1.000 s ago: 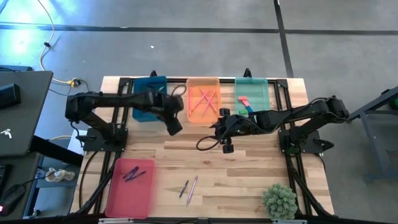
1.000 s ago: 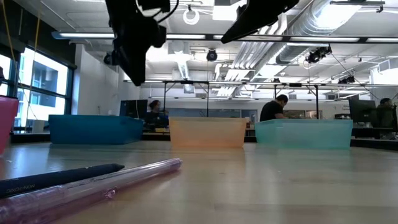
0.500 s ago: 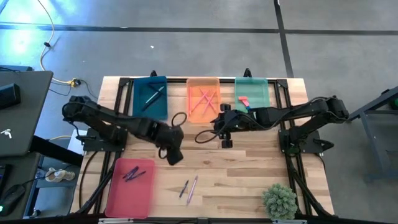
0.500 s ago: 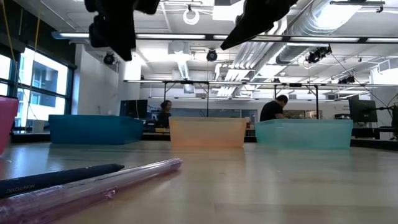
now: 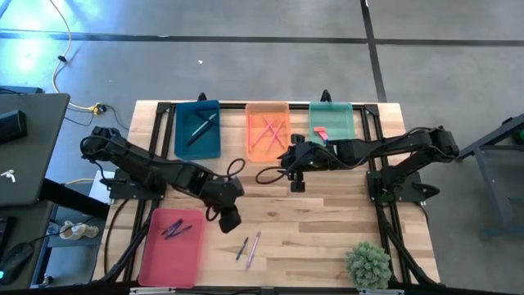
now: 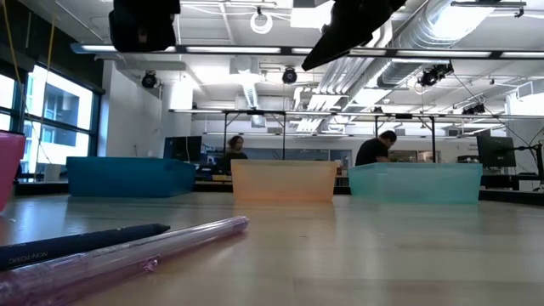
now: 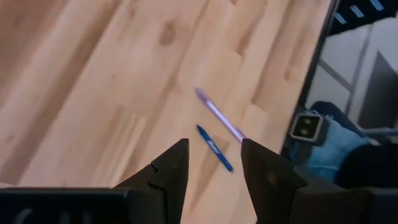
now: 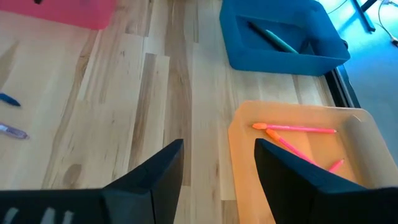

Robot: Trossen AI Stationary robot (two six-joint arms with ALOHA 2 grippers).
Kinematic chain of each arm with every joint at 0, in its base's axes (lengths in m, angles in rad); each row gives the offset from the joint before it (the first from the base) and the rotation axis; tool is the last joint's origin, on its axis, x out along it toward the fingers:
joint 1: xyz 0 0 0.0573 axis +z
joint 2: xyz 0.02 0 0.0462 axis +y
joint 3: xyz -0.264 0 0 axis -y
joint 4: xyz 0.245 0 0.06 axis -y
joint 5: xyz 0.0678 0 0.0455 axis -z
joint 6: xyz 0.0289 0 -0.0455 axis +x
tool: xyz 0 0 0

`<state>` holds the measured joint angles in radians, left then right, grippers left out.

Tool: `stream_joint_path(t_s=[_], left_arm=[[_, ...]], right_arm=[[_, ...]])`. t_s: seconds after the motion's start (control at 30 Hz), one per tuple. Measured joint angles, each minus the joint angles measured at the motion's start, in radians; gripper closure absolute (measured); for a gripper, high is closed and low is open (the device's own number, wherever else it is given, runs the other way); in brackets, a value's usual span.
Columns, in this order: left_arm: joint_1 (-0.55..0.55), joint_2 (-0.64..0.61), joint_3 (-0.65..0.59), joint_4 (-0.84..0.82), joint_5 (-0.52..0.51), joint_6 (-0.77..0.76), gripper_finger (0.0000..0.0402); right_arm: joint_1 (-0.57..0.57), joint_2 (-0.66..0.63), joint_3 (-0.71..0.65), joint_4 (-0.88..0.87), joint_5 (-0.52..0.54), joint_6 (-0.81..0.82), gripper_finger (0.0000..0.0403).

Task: Sort crayons/erasers/pens/pencils in bins
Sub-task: Put the crayon into the pink bin

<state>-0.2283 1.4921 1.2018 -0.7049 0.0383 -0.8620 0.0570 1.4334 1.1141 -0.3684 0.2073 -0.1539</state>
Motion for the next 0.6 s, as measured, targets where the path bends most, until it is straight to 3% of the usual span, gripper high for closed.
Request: stream_joint_path(t_s=[0.27, 0.6], left_arm=[[-0.024, 0.0, 0.0, 0.07, 0.098, -0.047, 0.0281], [-0.067, 0.0, 0.056, 0.143, 0.132, -0.079, 0.0289]], right_arm=[[0.0, 0.0, 0.0, 0.0, 0.0, 0.021, 0.0213], [0.0, 0.0, 0.0, 0.0, 0.0, 0.043, 0.0213]])
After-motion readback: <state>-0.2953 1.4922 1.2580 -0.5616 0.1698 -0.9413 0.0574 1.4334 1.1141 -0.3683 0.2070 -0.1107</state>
